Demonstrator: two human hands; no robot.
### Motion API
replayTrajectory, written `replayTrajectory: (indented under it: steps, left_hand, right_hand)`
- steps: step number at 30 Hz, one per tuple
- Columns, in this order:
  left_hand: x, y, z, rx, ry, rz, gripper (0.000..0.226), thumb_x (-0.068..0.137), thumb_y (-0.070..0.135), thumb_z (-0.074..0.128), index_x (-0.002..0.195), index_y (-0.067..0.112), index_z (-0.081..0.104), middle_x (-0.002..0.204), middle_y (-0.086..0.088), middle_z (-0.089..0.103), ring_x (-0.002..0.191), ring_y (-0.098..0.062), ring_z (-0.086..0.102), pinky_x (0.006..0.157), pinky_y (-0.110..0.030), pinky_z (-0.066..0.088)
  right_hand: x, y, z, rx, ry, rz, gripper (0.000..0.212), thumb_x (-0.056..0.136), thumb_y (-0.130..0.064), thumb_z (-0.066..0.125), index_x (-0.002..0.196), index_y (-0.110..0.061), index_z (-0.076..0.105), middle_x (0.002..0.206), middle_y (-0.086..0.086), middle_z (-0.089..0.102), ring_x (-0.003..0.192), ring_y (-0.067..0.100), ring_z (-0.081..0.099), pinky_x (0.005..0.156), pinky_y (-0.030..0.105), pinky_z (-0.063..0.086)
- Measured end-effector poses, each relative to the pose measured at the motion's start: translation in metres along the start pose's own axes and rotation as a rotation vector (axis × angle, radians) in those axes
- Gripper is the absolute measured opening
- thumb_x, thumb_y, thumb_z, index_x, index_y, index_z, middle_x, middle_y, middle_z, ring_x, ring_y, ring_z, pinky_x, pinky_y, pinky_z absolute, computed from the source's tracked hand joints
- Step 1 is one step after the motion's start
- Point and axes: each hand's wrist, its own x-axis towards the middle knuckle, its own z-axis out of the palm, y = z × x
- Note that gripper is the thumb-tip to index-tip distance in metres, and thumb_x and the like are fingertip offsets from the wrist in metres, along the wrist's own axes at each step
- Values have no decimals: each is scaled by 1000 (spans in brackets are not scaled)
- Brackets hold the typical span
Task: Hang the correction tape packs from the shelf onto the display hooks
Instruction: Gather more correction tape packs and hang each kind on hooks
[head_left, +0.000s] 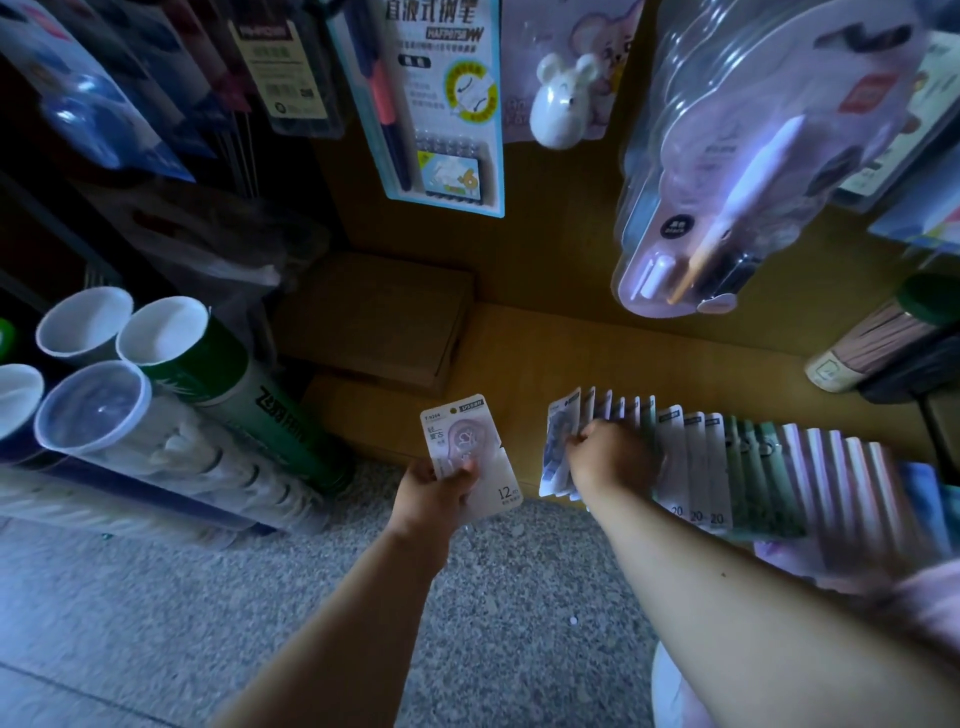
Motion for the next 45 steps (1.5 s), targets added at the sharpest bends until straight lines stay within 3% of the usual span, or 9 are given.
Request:
replayTrajectory:
  steps: [5,10,16,19,23,27,32,39,45]
  left_hand:
    - [1,-4,-7,-4,25,-39,9,90,5,67,98,9,68,103,-20,72,102,-40,67,92,-57,52]
    - [2,-11,-11,-16,53,-69,15,91,4,66,106,1,67,111,-29,67,112,-51,60,96,-62,47]
    - [5,-12,-18,-46,125,-74,26,94,12,64,117,0,59,115,-25,67,104,-40,66,94,-56,51]
    - [6,-13,-18,-44,190,-62,35,94,15,64,125,2,52,119,-24,65,106,-39,65,95,-57,52]
    - [2,-10,-11,-46,178,-51,39,97,19,61,130,3,47,123,-24,63,109,-41,63,95,-63,50]
    - [-2,-5,-3,-133,81,-39,25,103,22,48,123,7,46,110,-16,66,86,-29,68,59,-39,58]
    - [-5,-4,10,-181,29,-79,34,99,25,56,127,8,50,119,-18,65,95,-31,66,81,-46,54]
    - [1,-11,11,-226,56,-134,38,93,19,65,125,4,52,111,-17,65,88,-28,66,66,-38,57]
    - [3,-16,9,-226,52,-155,44,94,18,64,131,1,49,126,-24,59,96,-32,63,70,-39,54]
  right_hand:
    - [-1,-2,4,-80,70,-1,58,96,-50,39,144,-18,39,155,8,30,146,25,17,116,34,3]
    - [9,-3,19,-107,-28,-29,54,96,-45,39,143,-19,42,147,8,45,138,27,37,117,38,24]
    - [0,-20,4,452,84,71,31,88,-37,58,96,-11,74,81,13,73,80,31,69,76,40,56]
    - [-6,-26,-8,782,27,121,21,87,-31,64,91,-12,72,69,4,67,63,23,62,53,24,47]
    - [-21,-35,-11,1038,-290,103,8,85,-16,69,79,-12,65,69,-2,60,63,13,54,52,20,38]
    - [-33,-34,-1,1011,-312,70,24,82,-17,71,63,-18,56,65,1,57,64,14,49,60,25,34]
    - [-35,-30,4,945,-287,70,37,80,-22,73,52,-19,49,51,-5,50,53,11,45,56,26,30]
    - [-24,1,0,521,71,144,35,88,-44,60,74,-14,70,61,1,67,56,18,61,49,21,38]
    - [-18,15,5,387,36,199,27,89,-37,58,86,-15,74,73,7,70,71,23,62,55,24,42]
